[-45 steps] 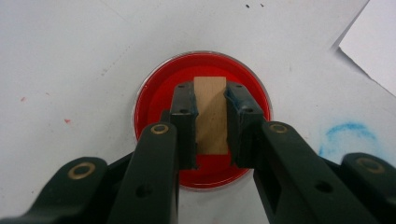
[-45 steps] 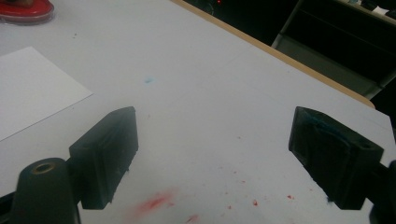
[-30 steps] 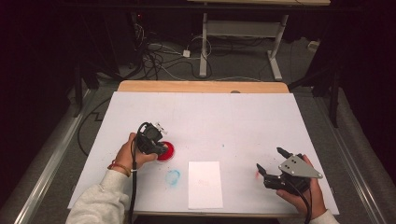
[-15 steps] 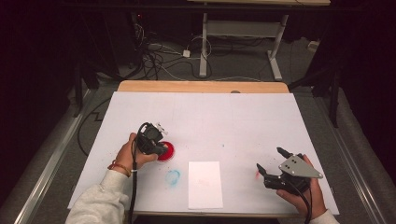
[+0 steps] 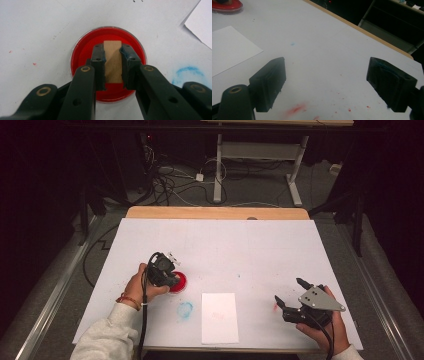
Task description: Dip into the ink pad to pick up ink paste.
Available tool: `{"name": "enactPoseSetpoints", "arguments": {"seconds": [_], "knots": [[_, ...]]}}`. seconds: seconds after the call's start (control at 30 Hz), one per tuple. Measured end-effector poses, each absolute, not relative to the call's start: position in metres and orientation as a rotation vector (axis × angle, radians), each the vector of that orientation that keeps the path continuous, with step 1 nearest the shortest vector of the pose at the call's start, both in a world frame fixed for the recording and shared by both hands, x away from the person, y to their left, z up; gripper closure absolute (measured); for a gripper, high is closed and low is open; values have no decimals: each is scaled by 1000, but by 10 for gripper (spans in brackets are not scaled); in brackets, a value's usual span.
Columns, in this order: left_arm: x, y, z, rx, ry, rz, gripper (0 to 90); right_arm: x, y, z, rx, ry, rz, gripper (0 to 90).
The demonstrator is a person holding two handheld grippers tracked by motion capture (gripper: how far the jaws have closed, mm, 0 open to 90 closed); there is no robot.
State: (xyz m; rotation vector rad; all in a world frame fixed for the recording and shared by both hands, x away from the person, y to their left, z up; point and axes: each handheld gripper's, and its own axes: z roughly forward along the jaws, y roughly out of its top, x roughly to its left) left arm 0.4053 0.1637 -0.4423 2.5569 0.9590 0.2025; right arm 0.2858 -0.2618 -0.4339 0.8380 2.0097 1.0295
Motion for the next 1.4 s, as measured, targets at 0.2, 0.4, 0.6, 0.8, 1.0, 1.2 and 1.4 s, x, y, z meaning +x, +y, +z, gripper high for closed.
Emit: {"name": "enactPoseSetpoints", "arguments": {"seconds": [0.2,0.4,0.6,0.8,1.0,1.2,1.4], "knots": [[404,165,-442,2542,963,208,737,286,-262,-434,840,2009,1032,163],[399,161,-437,2524,928,227,738,286,-263,-434,840,2006,1037,163],[390,164,-425,2482,902,331,737,285,-264,-433,836,2005,1034,163],[383,172,-413,2424,895,368,737,285,-264,-432,832,2002,1038,163],[379,179,-404,2374,880,367,737,288,-264,-433,841,2003,1039,163],[376,183,-396,2325,843,360,737,289,-263,-432,841,1986,1048,166],[370,181,-390,2322,799,357,737,289,-263,-434,844,2000,1029,165]]}}
